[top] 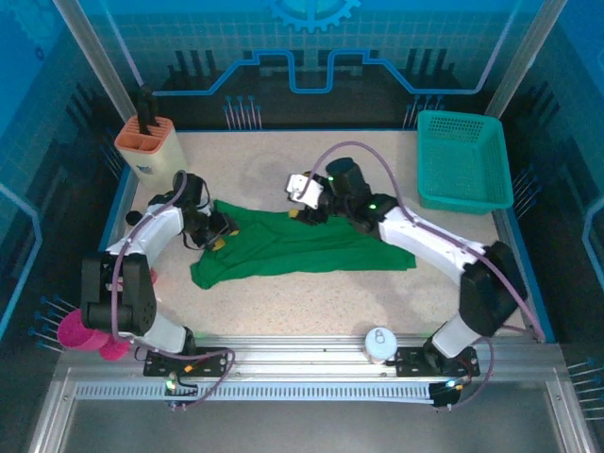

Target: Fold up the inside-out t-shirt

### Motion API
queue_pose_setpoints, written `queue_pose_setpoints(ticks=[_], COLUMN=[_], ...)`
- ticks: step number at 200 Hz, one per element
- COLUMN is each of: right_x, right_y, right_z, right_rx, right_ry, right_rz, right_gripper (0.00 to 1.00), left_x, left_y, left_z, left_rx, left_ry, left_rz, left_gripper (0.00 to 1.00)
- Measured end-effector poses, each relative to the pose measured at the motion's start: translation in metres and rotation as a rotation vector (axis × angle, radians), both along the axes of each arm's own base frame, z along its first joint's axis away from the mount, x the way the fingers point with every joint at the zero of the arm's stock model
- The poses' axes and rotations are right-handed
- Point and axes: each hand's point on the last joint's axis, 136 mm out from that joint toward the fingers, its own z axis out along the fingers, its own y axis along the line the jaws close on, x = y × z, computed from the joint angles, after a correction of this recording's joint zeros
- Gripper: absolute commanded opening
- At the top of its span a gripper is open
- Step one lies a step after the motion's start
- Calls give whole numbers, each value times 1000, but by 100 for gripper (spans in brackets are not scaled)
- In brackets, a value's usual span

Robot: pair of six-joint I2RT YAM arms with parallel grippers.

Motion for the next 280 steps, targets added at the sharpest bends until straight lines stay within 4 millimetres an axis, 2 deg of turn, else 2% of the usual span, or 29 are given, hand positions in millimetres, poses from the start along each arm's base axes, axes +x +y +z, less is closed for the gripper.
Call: queue_pose_setpoints(ticks=[23,45,67,86,101,135,163,188,214,238,245,258,268,280], right_x=[-7,-11,-11,-14,-14,-6,3,12,18,18,18,17,17,18], right_y=[54,108,140,139,129,118,109,108,117,117,116,113,111,110], right_z=[-36,-81,-119,-145,-153,-155,-153,-150,-148,-157,-160,-164,-165,-164], right_rx=[23,-49,-130,-188,-215,-178,-129,-110,-97,-116,-124,-140,-156,-168], right_ry=[174,290,357,419,460,554,635,647,633,640,640,642,637,620], right_rz=[55,77,60,20,-20,-88,-144,-171,-169,-171,-172,-178,-182,-176], right_gripper=[68,64,60,60,63,65,65,65,64,54,50,47,43,28], left_x=[6,16,16,24,30,54,84,102,104,101,102,104,103,100], left_y=[6,19,30,36,38,42,40,39,40,40,40,41,43,45], left_z=[-2,-16,-35,-42,-40,-21,-10,-15,-29,-39,-40,-44,-46,-47], left_rx=[3,25,28,23,20,5,-37,-47,-36,-34,-32,-21,-8,9], left_ry=[22,66,135,156,149,96,62,63,101,131,138,140,144,151], left_rz=[26,59,94,120,140,180,183,155,130,112,107,91,86,76], left_gripper=[51,51,50,51,51,51,52,52,51,46,40,36,28,19])
